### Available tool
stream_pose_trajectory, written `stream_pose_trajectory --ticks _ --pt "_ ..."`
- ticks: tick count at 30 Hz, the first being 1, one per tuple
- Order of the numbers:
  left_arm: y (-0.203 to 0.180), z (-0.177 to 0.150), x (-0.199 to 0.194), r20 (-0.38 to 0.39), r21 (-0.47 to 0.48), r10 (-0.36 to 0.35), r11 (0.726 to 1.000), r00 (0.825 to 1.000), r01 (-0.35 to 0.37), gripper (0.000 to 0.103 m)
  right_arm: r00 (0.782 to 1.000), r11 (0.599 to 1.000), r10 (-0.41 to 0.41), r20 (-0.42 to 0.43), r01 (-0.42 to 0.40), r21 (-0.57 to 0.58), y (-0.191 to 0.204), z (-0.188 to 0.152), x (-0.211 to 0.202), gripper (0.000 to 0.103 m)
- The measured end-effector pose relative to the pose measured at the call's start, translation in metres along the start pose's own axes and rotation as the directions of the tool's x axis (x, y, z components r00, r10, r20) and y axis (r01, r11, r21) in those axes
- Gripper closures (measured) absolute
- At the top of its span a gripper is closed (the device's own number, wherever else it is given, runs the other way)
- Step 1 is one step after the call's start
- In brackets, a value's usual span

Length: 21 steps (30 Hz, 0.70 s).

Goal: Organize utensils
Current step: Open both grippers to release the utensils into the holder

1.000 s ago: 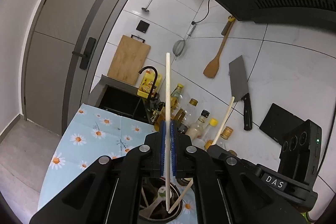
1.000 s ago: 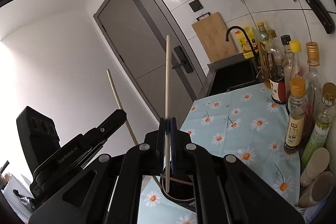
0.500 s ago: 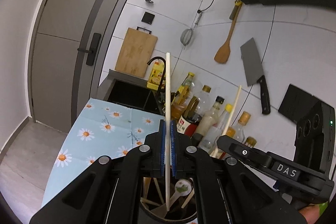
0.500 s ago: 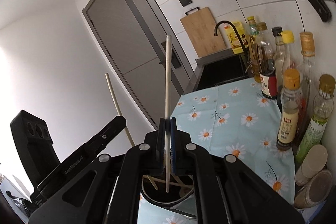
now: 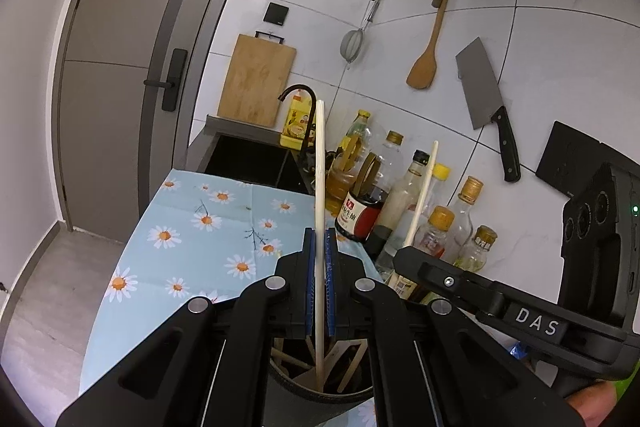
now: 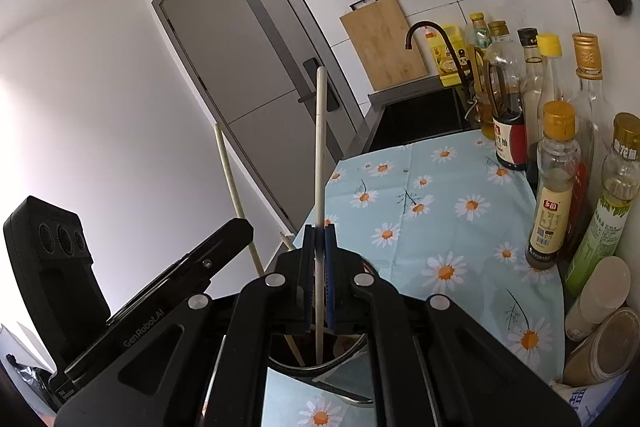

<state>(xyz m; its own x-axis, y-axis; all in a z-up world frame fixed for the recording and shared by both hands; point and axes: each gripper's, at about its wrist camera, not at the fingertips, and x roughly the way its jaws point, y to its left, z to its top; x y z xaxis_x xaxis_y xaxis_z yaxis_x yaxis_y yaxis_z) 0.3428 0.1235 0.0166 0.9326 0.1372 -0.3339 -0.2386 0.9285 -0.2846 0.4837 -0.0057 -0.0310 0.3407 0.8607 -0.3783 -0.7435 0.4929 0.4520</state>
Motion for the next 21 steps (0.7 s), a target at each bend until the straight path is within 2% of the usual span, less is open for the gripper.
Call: stream_pose_trajectory --ticks 9,11,18,21 --pt "0.001 -0.003 0.0 -0.043 0.001 -0.003 1.0 0.999 0.003 0.099 1.0 1.0 0.009 -0.011 -0.009 0.001 -0.002 0.001 -0.002 0.096" --pt "0.002 -0.003 -0.001 -0.046 -0.002 0.004 1.0 0.999 -0.004 0.098 1.0 1.0 0.008 -0.011 -0.008 0.0 -0.001 0.001 -0.004 0.088" --pt "0.004 -0.002 -0.011 -0.04 -0.014 0.017 1.0 0.999 -0.018 0.098 1.0 1.0 0.013 0.003 -0.013 0.011 -0.001 0.003 -0.017 0.088" --pt "0.002 -0.002 -0.017 -0.041 -0.009 0.019 1.0 0.999 -0.019 0.093 1.0 1.0 0.021 0.012 -0.021 0.012 0.001 0.004 -0.025 0.087"
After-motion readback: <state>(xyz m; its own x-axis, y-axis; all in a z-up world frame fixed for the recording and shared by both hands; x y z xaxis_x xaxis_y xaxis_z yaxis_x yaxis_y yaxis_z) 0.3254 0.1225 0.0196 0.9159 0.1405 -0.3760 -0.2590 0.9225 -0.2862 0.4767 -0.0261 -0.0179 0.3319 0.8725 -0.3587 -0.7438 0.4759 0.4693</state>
